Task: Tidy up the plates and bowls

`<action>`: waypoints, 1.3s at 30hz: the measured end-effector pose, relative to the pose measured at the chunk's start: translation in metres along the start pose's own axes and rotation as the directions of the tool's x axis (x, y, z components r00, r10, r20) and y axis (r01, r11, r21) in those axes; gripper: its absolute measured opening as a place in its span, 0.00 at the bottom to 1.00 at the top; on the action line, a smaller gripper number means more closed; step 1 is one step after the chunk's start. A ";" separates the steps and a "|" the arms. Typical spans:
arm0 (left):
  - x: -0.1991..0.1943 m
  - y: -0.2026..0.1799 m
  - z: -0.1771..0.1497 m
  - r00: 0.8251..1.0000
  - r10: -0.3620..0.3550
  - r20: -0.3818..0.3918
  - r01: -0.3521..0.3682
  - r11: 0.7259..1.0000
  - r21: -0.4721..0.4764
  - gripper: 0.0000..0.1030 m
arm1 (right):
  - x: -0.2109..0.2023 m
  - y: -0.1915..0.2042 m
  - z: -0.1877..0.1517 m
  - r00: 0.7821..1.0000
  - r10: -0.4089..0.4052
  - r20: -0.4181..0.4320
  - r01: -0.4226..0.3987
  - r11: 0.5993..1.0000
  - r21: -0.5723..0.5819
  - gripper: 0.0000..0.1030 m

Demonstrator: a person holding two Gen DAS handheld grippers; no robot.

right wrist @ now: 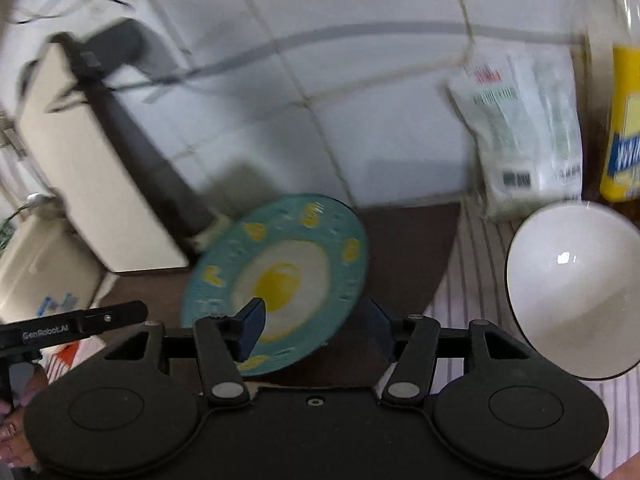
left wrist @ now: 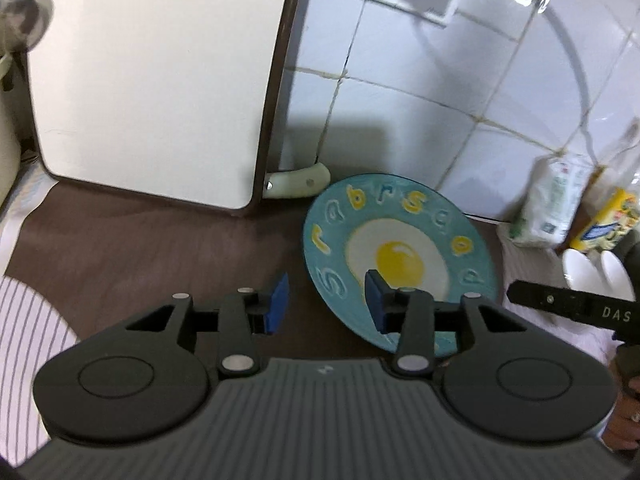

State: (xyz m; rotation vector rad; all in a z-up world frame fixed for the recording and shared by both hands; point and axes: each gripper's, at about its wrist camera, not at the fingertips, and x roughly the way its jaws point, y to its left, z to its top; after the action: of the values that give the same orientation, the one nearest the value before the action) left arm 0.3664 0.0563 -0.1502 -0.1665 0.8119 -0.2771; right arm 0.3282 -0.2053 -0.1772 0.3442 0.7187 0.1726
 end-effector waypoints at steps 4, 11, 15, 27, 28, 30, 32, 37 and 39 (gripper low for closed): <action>0.031 0.003 0.003 0.999 0.023 -0.029 -0.022 1.000 0.005 0.40 | 0.022 -0.008 0.002 0.999 -0.020 -0.029 0.020 1.000 0.006 0.60; 0.069 0.013 0.002 0.996 0.028 -0.079 -0.027 1.000 0.005 0.39 | 0.040 -0.014 0.006 0.999 0.024 -0.045 -0.021 0.998 0.066 0.60; 0.072 0.015 0.001 0.995 -0.029 -0.093 0.028 0.999 -0.015 0.25 | 0.043 -0.011 0.006 0.998 0.036 -0.046 -0.033 0.997 0.064 0.59; 0.079 0.010 -0.002 0.993 -0.070 -0.099 0.065 0.997 -0.049 0.18 | 0.051 -0.015 0.007 0.998 0.042 -0.055 -0.036 0.994 0.107 0.33; 0.080 0.010 -0.002 0.992 -0.071 -0.100 0.066 0.996 -0.052 0.18 | 0.051 -0.015 0.007 0.998 0.034 -0.056 -0.028 0.994 0.106 0.29; 0.079 0.011 -0.002 0.992 -0.067 -0.104 0.061 0.996 -0.059 0.18 | 0.052 -0.017 0.008 0.998 0.021 -0.059 -0.014 0.994 0.113 0.19; 0.078 0.008 -0.001 0.993 -0.052 -0.107 0.047 0.998 -0.053 0.18 | 0.052 -0.023 0.009 0.997 0.033 -0.066 -0.024 0.991 0.133 0.16; 0.055 -0.008 -0.008 0.997 -0.038 -0.063 0.042 0.998 0.047 0.18 | 0.035 -0.020 0.013 0.998 0.037 -0.055 -0.032 0.996 0.081 0.17; 0.043 -0.014 -0.008 0.997 -0.041 -0.068 0.046 0.996 0.071 0.18 | 0.026 -0.019 0.013 0.997 0.040 -0.068 -0.035 0.997 0.072 0.17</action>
State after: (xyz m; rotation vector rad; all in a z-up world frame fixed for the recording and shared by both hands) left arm 0.3858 0.0298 -0.1816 -0.1073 0.8640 -0.3539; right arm 0.3574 -0.2191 -0.1907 0.4210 0.7889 0.1963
